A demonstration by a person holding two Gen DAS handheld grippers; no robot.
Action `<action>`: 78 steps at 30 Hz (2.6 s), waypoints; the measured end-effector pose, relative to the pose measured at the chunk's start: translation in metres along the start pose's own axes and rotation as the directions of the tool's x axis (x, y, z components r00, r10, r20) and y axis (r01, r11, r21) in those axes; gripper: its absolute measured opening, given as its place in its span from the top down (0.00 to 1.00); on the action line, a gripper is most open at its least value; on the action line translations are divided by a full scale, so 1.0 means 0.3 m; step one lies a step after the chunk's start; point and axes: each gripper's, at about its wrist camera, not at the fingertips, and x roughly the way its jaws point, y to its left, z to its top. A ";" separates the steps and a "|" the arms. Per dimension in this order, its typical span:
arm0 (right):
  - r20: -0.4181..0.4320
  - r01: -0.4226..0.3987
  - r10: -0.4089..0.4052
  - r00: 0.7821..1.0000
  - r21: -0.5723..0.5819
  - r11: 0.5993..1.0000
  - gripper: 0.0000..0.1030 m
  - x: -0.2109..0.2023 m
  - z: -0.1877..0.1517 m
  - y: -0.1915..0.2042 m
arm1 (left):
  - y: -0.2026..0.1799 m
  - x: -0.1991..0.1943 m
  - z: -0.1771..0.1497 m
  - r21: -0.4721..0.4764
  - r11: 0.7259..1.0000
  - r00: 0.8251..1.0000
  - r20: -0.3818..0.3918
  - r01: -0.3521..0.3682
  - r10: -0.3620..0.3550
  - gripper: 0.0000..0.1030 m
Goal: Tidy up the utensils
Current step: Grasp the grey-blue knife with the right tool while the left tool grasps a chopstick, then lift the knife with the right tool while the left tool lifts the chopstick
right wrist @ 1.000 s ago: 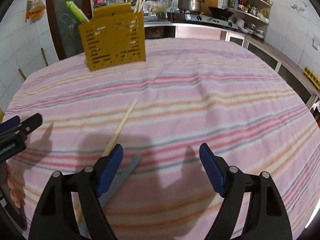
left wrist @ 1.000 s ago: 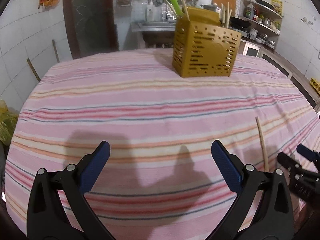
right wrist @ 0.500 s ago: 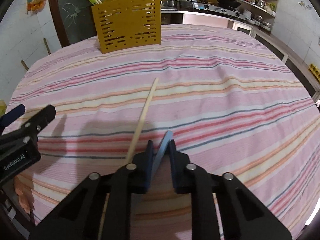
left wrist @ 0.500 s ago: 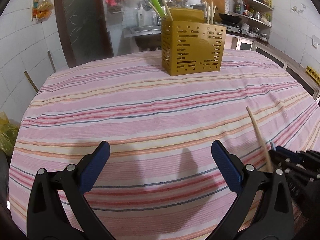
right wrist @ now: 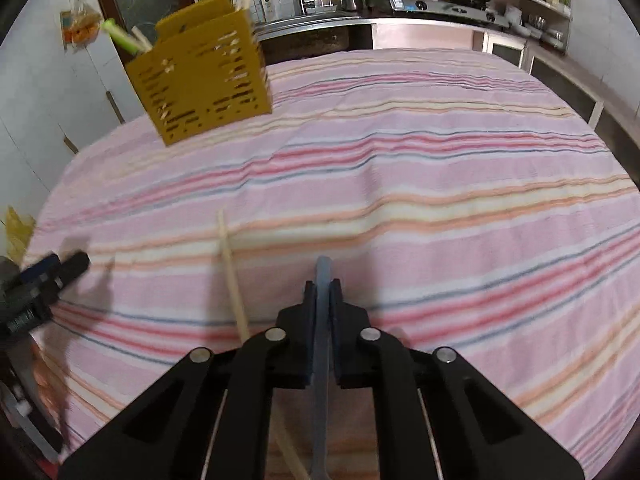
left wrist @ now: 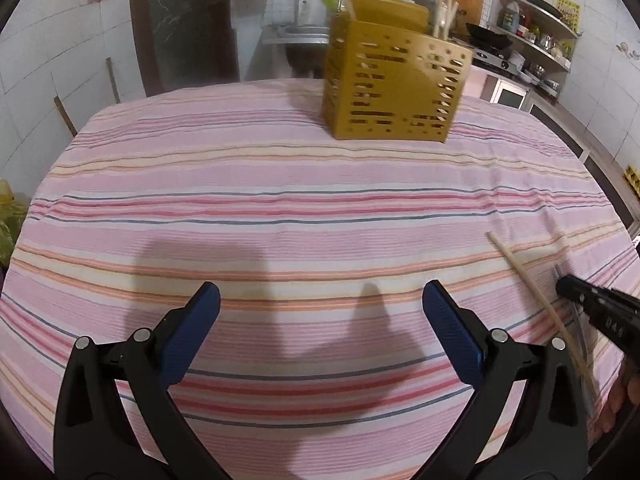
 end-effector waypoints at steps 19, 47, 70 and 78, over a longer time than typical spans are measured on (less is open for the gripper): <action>0.038 -0.047 0.047 0.998 -0.013 0.999 0.93 0.061 0.051 -0.143 | -0.391 0.173 0.086 -0.207 0.978 0.983 -0.177 0.012 -0.049 0.28; 0.017 -0.046 0.046 0.999 -0.006 0.999 0.93 0.059 0.058 -0.123 | -0.451 0.222 0.145 0.125 0.986 0.982 -0.144 -0.106 0.124 0.91; 0.036 -0.066 0.068 0.997 -0.064 0.996 0.93 0.179 0.181 0.029 | -0.121 0.149 0.065 -0.096 0.994 0.996 -0.087 -0.043 0.034 0.59; 0.051 -0.031 0.036 0.998 -0.096 0.995 0.93 0.161 0.157 0.036 | -0.152 0.103 0.027 -0.088 0.987 0.990 -0.054 -0.131 0.127 0.39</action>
